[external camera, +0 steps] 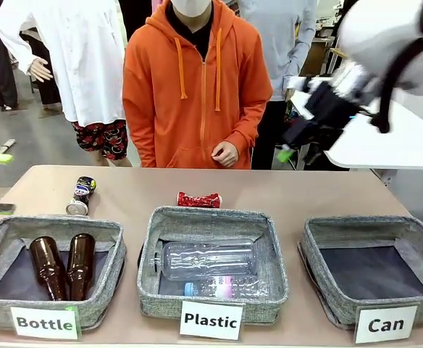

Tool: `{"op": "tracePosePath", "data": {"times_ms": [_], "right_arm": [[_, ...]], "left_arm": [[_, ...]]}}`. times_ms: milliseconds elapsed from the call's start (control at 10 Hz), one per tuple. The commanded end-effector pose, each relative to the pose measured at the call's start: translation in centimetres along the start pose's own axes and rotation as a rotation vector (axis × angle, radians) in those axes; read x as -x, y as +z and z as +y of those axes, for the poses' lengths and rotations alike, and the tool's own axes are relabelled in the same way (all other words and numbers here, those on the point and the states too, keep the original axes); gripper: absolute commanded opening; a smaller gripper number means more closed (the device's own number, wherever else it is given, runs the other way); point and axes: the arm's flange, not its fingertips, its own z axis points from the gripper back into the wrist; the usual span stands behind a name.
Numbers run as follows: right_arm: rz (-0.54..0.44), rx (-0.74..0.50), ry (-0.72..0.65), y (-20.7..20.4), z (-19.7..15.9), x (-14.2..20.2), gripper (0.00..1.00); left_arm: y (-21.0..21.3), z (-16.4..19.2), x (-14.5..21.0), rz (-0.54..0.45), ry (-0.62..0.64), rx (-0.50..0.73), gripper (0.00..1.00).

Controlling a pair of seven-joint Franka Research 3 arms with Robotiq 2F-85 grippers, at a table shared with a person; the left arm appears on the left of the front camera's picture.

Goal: Sort the can waste into the basket.
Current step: Pick up the can waste from the table and place it in the right Fabric basket.

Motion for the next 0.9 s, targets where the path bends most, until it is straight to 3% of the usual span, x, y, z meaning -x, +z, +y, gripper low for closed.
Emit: {"op": "tracePosePath", "data": {"times_ms": [0,200,400,700,800], "right_arm": [[0.025,0.078,0.141,-3.1,2.2,-5.9,1.0],[0.058,0.084,0.45,-9.6,4.5,-11.0,1.0],[0.15,0.12,0.75,-13.3,4.6,-13.1,1.0],[0.258,0.104,1.038,-15.6,5.6,-13.1,1.0],[0.273,0.064,1.041,-15.7,6.1,-12.6,1.0]], "left_arm": [[1.2,-1.4,1.6,0.032,-0.011,0.062,1.0],[1.2,-1.4,1.6,0.032,-0.011,0.062,1.0],[1.2,-1.4,1.6,0.032,-0.011,0.062,1.0],[1.2,-1.4,1.6,0.032,-0.011,0.062,1.0],[1.2,-1.4,1.6,0.032,-0.011,0.062,1.0]]}}
